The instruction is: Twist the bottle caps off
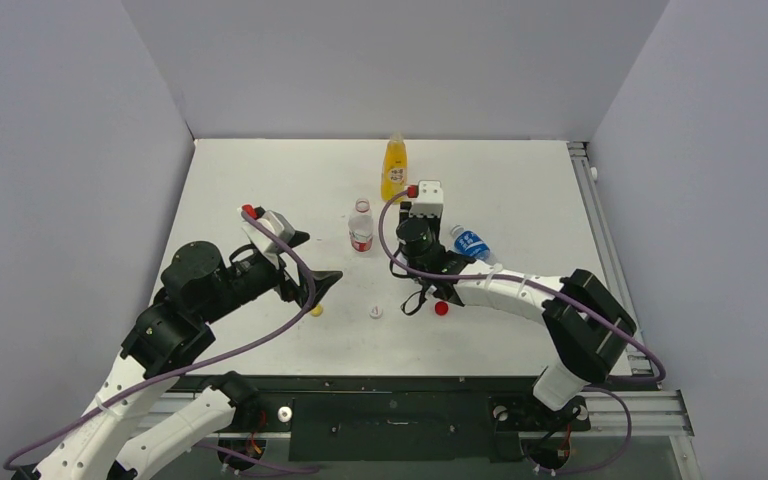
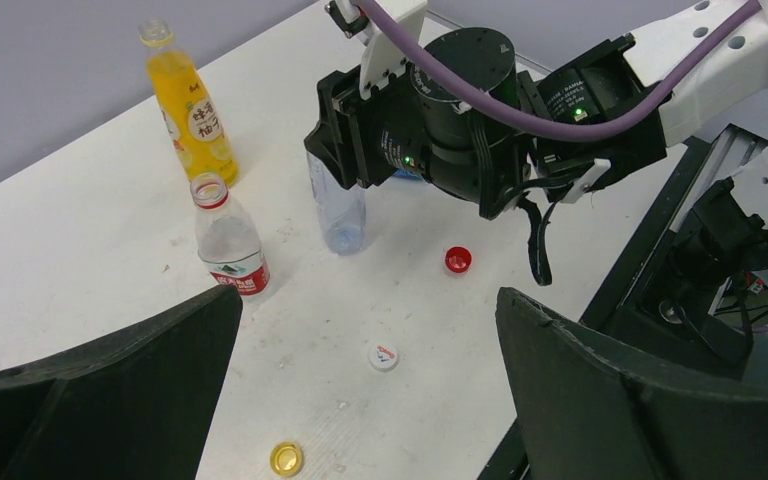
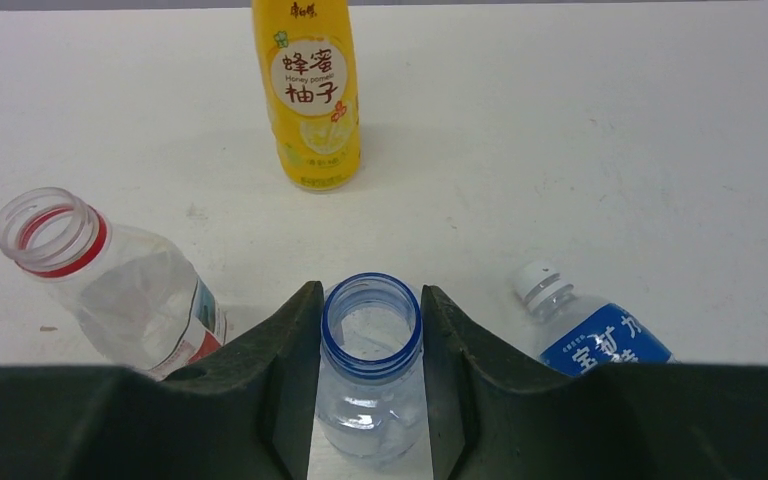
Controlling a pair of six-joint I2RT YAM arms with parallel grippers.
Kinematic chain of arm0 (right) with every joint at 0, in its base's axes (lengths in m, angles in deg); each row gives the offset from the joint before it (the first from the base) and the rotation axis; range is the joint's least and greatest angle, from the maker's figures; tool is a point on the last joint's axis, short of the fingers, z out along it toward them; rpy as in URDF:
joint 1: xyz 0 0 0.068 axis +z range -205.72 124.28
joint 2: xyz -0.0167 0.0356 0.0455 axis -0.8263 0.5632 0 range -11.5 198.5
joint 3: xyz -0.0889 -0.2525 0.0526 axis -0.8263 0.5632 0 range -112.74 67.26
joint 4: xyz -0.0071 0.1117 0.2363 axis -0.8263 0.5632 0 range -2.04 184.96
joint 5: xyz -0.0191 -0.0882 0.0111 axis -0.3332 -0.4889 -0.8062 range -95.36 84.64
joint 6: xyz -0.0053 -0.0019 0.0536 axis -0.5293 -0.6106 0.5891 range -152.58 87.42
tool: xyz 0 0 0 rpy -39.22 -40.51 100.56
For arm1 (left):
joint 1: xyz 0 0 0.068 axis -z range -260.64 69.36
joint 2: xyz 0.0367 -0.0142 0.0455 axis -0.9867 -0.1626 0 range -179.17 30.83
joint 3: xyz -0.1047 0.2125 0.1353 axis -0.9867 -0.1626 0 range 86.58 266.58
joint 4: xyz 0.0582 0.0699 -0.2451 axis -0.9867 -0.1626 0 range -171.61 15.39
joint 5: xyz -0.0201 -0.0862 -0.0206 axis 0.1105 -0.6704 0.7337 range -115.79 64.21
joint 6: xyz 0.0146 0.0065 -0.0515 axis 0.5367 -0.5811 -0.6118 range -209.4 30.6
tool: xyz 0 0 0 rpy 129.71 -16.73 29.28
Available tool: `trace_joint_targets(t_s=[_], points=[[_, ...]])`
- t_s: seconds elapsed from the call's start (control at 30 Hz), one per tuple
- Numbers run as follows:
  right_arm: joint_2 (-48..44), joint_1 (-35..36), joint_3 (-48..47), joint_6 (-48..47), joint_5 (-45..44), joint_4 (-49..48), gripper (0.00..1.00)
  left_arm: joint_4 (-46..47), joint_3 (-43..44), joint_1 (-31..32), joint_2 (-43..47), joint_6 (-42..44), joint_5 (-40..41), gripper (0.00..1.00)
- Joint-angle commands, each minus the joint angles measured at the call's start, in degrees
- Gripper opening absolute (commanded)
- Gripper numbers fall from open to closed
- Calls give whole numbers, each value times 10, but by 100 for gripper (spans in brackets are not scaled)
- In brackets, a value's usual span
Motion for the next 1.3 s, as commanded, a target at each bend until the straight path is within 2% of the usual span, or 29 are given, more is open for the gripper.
trace_joint_targets(t_s=[0.0, 0.03, 0.1, 0.13, 0.23, 0.37, 0.63, 1.0, 1.17, 1.27], points=[[-9, 21, 19, -18, -40, -60, 0, 29, 15, -2, 0, -9, -5, 97], [-9, 25, 19, -22, -44, -61, 0, 31, 14, -2, 0, -9, -12, 97], [-10, 28, 20, -23, -48, -58, 8, 35, 12, -2, 0, -9, -18, 97], [-10, 29, 22, -24, -47, -58, 17, 37, 11, -2, -1, -8, -18, 97], [-13, 34, 22, -19, -50, -53, 37, 40, 12, -2, -2, -6, -16, 97], [-25, 37, 22, -17, -44, -45, 54, 44, 12, -2, -2, -5, -17, 97], [-69, 36, 8, -20, -20, -16, 65, 53, 11, -2, -1, -7, -24, 97], [-139, -5, -48, -2, 31, 79, 71, 59, 14, -2, -4, -10, -27, 97], [-172, -79, -80, 52, 56, 178, 74, 57, 18, -2, -8, -11, -28, 97], [-159, -152, -107, 97, 144, 280, 80, 55, 23, -2, -13, -17, -29, 97]])
